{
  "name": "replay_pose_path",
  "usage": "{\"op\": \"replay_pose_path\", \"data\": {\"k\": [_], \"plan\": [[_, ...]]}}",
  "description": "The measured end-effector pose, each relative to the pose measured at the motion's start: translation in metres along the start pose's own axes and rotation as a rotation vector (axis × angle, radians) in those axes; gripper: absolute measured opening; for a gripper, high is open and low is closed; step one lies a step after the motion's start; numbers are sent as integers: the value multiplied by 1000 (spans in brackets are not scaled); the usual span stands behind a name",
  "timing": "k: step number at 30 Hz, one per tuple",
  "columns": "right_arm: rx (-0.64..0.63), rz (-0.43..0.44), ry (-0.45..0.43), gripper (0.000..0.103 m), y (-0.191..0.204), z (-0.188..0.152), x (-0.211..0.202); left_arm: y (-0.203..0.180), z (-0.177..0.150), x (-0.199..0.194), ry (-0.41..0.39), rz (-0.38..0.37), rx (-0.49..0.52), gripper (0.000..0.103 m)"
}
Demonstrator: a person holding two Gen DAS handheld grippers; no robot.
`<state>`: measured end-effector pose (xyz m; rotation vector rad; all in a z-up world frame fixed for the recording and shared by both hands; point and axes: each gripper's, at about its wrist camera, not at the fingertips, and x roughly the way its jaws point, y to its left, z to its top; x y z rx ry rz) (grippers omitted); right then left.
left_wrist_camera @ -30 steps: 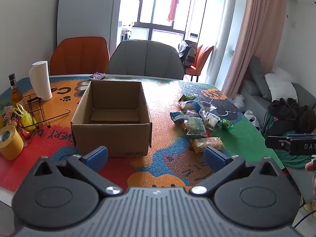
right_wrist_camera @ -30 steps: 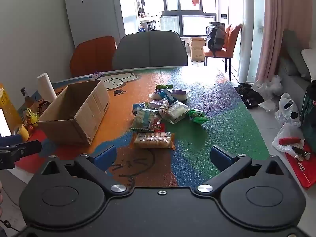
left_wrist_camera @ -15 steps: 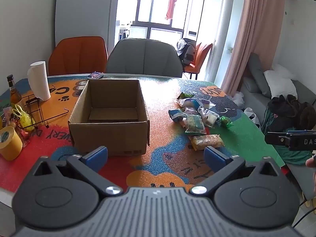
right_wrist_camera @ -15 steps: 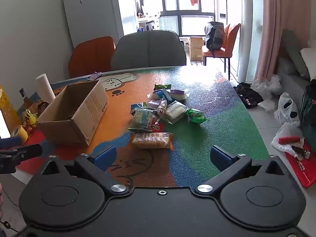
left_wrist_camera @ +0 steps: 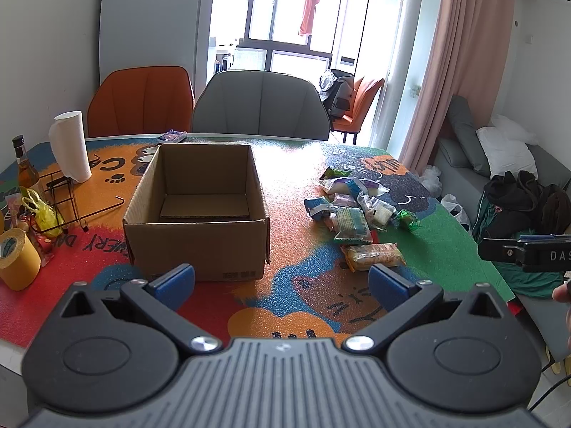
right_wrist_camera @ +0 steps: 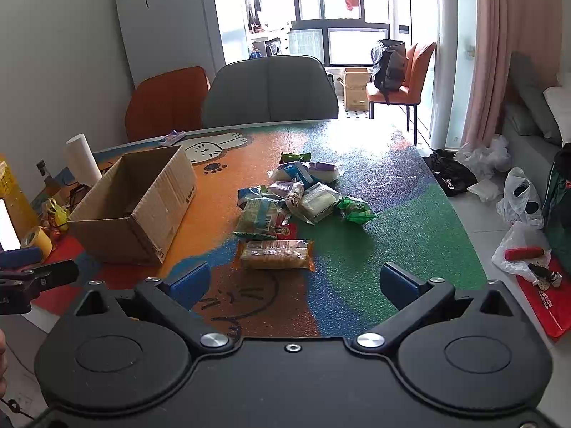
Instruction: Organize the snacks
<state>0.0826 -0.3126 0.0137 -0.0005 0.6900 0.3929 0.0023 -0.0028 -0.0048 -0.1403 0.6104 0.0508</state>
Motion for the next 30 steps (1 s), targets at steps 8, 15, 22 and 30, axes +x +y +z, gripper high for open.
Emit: {"op": "replay_pose_path", "data": {"k": [8, 15, 22, 30], "plan": [[-3, 1, 1, 103, -1, -1, 1, 0, 0, 0, 0, 0, 1, 103], [-3, 0, 0, 103, -1, -1, 1, 0, 0, 0, 0, 1, 1, 103], [-2, 2, 0, 103, -1, -1, 1, -1, 0, 0, 0, 2, 1, 103], [-3, 3, -2, 103, 0, 0, 0, -3, 0, 0, -1, 2, 3, 103]]}}
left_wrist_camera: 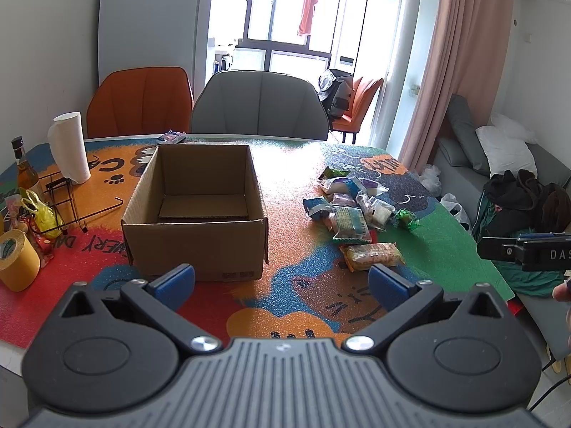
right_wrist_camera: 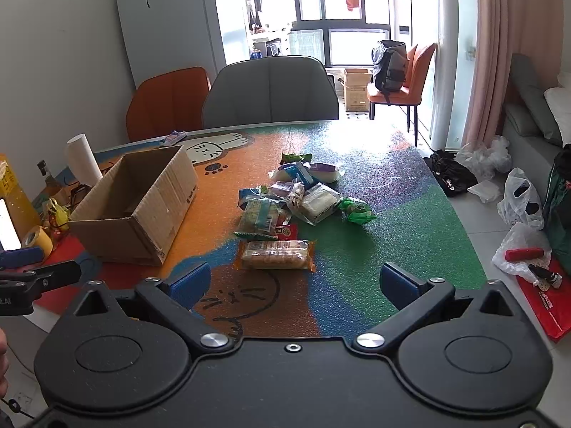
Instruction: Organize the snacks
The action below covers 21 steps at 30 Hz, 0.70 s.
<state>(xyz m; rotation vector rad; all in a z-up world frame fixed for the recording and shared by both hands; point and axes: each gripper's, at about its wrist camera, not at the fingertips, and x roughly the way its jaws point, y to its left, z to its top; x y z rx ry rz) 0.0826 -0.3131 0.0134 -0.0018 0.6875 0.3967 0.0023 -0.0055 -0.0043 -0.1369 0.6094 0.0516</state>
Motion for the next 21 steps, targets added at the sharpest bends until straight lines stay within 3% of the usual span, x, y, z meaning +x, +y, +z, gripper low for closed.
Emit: {"op": "replay_pose_path", "data": {"k": [21], "plan": [[0, -1, 0, 103, -1, -1, 2, -2, -2, 1, 3, -3, 6, 103]]}}
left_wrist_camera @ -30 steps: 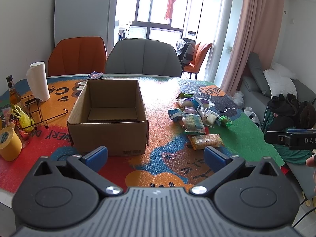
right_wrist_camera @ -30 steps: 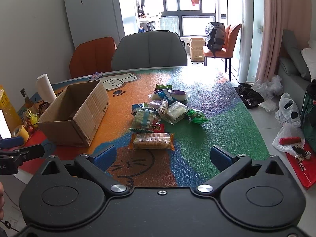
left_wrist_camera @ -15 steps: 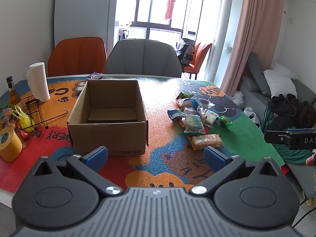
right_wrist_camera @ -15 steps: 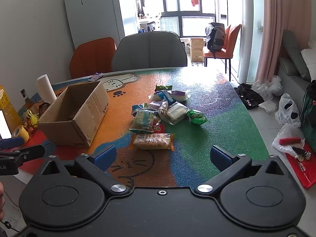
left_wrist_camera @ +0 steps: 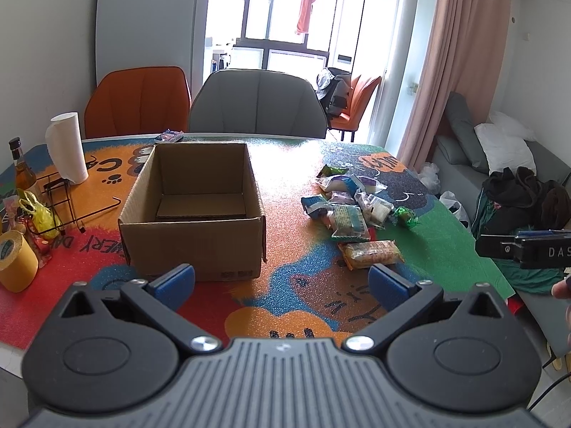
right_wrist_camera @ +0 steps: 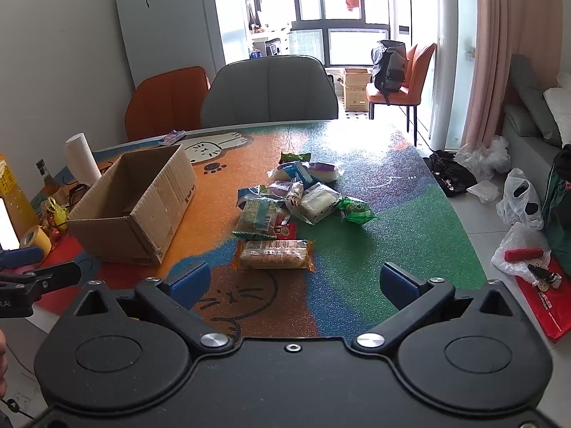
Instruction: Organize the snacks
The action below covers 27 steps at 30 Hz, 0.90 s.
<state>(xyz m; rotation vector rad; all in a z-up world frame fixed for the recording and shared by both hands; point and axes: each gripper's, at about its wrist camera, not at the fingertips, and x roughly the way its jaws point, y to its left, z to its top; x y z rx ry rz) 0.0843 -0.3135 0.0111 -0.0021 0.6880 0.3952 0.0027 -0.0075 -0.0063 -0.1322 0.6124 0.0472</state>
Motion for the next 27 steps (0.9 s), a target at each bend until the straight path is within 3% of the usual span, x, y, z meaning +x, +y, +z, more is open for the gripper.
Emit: {"op": "replay_pose_path", "data": {"k": [16, 27], "plan": [[5, 28, 26, 103, -9, 1, 25, -3, 12, 36, 22, -14, -1, 103], [41, 50, 48, 103, -32, 8, 61, -15, 25, 77, 18, -96, -32, 103]]}}
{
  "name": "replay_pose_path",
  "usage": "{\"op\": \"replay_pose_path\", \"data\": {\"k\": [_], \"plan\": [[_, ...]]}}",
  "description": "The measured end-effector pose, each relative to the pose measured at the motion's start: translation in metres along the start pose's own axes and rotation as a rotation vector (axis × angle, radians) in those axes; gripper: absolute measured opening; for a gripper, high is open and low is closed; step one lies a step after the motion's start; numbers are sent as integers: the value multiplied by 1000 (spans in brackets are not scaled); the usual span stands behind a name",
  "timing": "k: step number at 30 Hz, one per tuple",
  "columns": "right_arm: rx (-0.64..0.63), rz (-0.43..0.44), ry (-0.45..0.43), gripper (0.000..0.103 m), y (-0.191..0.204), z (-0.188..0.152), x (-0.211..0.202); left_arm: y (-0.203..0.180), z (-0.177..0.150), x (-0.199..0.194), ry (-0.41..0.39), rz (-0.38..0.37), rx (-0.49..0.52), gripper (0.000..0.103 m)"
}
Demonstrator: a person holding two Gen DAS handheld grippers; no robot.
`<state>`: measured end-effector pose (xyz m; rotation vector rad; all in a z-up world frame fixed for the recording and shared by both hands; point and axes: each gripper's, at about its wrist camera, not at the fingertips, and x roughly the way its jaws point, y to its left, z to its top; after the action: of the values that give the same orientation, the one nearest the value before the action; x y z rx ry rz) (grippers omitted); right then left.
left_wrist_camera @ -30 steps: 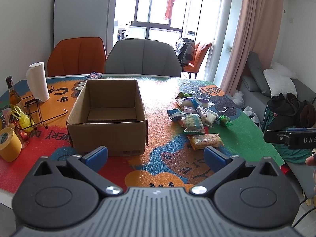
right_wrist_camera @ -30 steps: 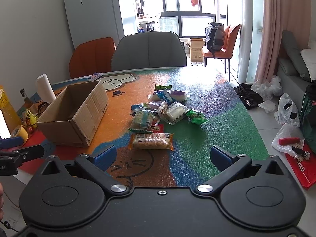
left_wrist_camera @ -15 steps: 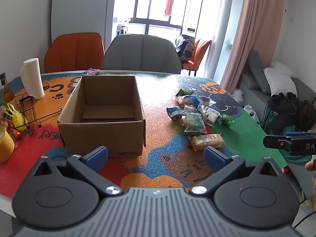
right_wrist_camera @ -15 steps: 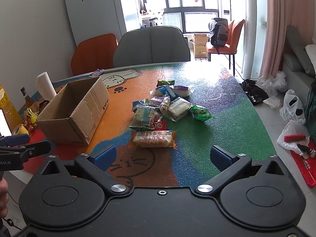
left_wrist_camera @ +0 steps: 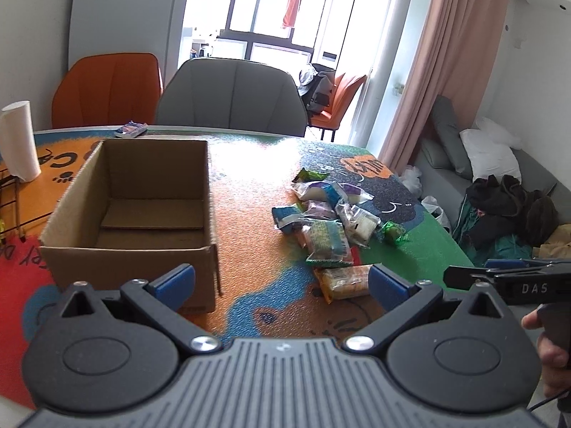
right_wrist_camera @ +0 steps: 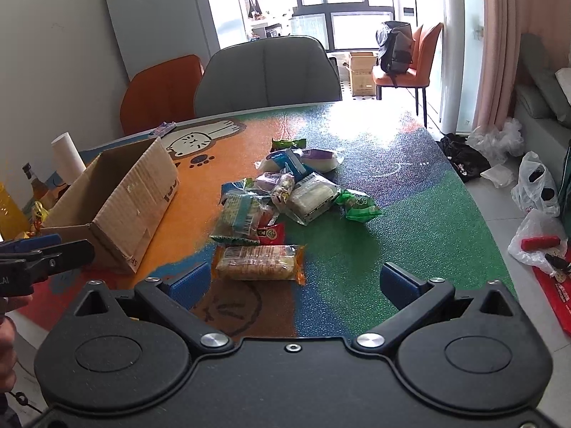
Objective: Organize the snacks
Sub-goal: 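Reach the left tool to the clear bread bag while the right tool reaches the green bag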
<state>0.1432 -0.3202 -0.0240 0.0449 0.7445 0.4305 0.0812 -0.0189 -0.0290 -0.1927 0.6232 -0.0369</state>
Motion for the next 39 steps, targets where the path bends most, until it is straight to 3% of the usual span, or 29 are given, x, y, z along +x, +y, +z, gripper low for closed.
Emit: {"op": "replay_pose_path", "data": {"k": [13, 21, 33, 39], "plan": [[43, 25, 8, 102, -35, 11, 29, -27, 12, 55, 42, -63, 17, 100], [112, 84, 53, 91, -60, 22, 56, -39, 18, 94, 105, -73, 21, 92], [145, 52, 94, 81, -84, 35, 97, -48, 29, 146, 179, -79, 13, 74], [158, 49, 118, 79, -92, 38, 116, -47, 31, 173, 218, -52, 3, 69]]}}
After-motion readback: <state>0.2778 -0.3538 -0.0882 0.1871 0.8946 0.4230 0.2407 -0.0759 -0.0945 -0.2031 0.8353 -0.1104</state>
